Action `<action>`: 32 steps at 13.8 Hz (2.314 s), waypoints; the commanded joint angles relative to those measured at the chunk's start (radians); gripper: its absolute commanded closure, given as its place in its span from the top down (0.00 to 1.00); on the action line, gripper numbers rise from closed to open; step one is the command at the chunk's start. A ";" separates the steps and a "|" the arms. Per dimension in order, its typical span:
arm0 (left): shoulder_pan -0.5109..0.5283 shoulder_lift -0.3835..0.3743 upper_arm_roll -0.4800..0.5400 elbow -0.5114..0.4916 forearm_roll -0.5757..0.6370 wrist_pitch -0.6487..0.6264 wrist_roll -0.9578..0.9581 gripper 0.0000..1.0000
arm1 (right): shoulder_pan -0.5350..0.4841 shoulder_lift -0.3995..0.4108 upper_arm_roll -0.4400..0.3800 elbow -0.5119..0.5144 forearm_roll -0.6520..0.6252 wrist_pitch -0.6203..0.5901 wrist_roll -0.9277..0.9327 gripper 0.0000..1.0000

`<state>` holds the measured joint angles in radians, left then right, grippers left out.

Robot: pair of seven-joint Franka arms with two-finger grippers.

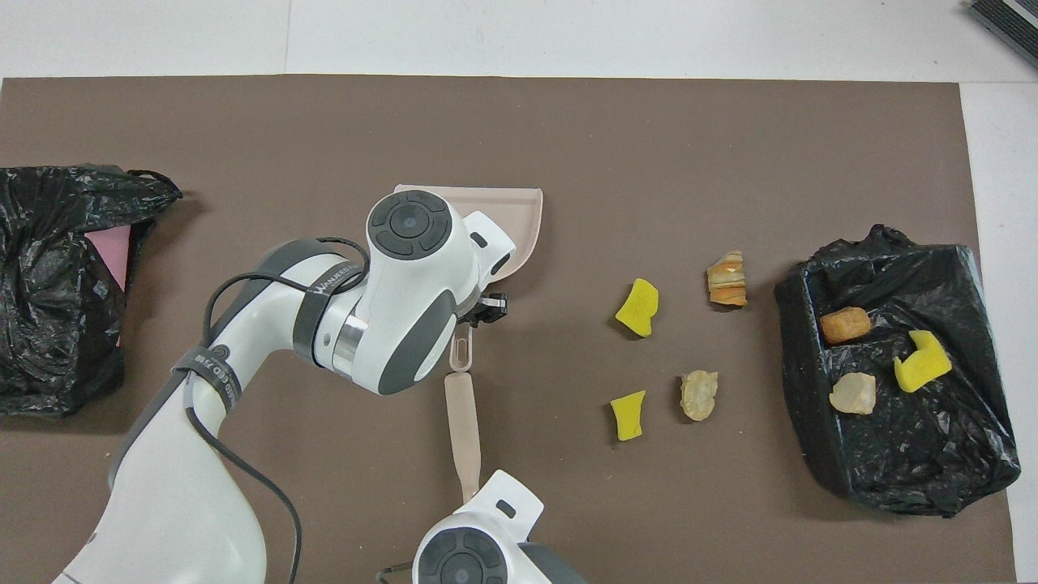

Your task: Sweep and dump trash in bin

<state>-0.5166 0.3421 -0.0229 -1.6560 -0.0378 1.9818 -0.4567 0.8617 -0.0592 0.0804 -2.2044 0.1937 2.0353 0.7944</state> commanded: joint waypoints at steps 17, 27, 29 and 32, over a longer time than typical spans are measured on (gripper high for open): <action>0.319 -0.141 -0.003 -0.100 0.039 -0.140 1.458 0.00 | -0.518 -0.111 0.010 -0.106 -0.323 -0.339 -0.086 0.00; 0.064 -0.393 -0.006 -0.536 0.226 0.023 1.358 0.00 | -0.423 0.131 0.013 -0.063 -0.129 -0.030 -0.011 0.00; -0.003 -0.391 -0.006 -0.574 0.226 0.049 1.249 0.00 | -0.412 0.156 0.013 -0.018 -0.105 -0.035 -0.009 0.00; -0.063 -0.381 -0.006 -0.607 0.226 0.095 1.167 0.00 | -0.386 0.173 0.013 0.024 -0.053 -0.038 -0.007 0.00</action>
<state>-0.5441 -0.0123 -0.0453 -2.2169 0.1663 2.0337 0.7617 0.4663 0.0799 0.0915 -2.2210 0.1021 1.9891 0.7929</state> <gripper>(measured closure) 0.687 0.736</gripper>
